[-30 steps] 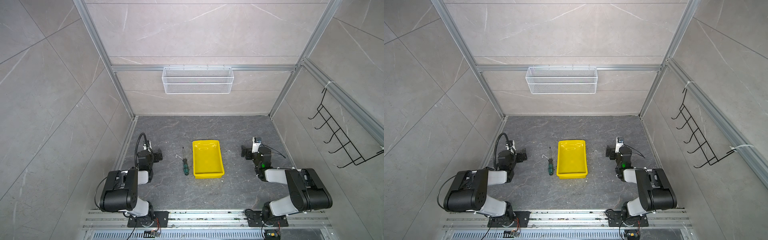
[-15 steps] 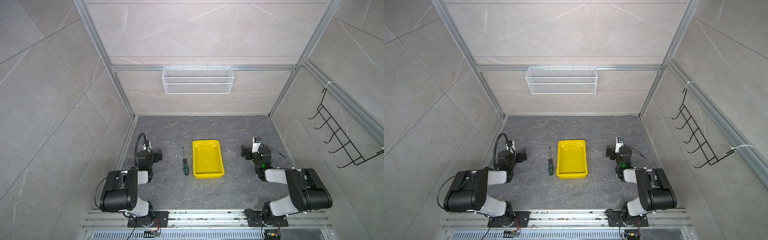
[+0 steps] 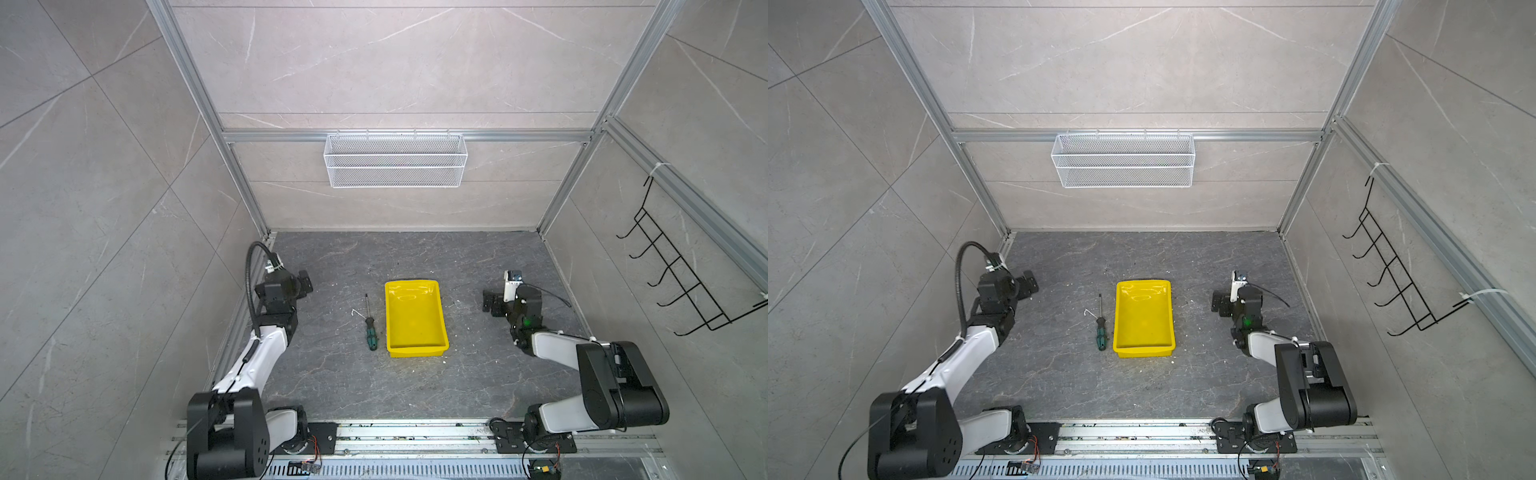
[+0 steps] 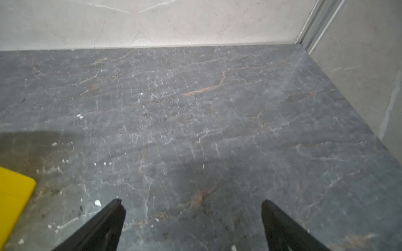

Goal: Put the screwdriver in the bin
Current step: Pick up the screwdriver from the center of the table.

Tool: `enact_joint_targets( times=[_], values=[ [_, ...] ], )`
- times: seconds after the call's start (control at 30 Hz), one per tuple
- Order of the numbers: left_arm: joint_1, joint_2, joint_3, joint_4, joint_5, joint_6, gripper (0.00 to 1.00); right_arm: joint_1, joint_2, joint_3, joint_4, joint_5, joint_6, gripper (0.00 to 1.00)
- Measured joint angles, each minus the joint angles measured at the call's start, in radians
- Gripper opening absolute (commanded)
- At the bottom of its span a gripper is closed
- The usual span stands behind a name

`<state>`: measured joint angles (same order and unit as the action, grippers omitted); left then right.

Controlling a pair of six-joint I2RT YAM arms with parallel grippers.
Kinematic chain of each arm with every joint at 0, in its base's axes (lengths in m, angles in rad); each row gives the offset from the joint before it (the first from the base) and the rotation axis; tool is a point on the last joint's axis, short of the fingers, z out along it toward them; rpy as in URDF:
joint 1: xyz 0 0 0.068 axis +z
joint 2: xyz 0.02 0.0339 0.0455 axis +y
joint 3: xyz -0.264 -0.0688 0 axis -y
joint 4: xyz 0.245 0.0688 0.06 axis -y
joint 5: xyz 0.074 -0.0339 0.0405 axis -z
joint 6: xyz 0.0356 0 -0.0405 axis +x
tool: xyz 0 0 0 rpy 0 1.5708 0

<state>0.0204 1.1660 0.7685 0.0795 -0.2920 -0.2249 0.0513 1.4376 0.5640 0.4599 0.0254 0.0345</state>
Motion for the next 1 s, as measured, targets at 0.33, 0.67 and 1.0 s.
enact_joint_targets(
  times=[0.33, 0.67, 1.0],
  values=[
    [-0.11, -0.135, 0.164, -0.508, 0.059, -0.233, 1.0, 0.001, -0.21, 0.322, -0.446, -0.162, 0.077, 1.0],
    [-0.404, -0.109, 0.154, -0.698, 0.033, -0.373, 1.0, 0.001, -0.295, 0.341, -0.678, -0.268, 0.105, 0.99],
    [-0.58, 0.058, 0.19, -0.792, 0.021, -0.533, 1.0, 0.002, -0.413, 0.247, -0.711, -0.382, 0.105, 1.0]
  ],
)
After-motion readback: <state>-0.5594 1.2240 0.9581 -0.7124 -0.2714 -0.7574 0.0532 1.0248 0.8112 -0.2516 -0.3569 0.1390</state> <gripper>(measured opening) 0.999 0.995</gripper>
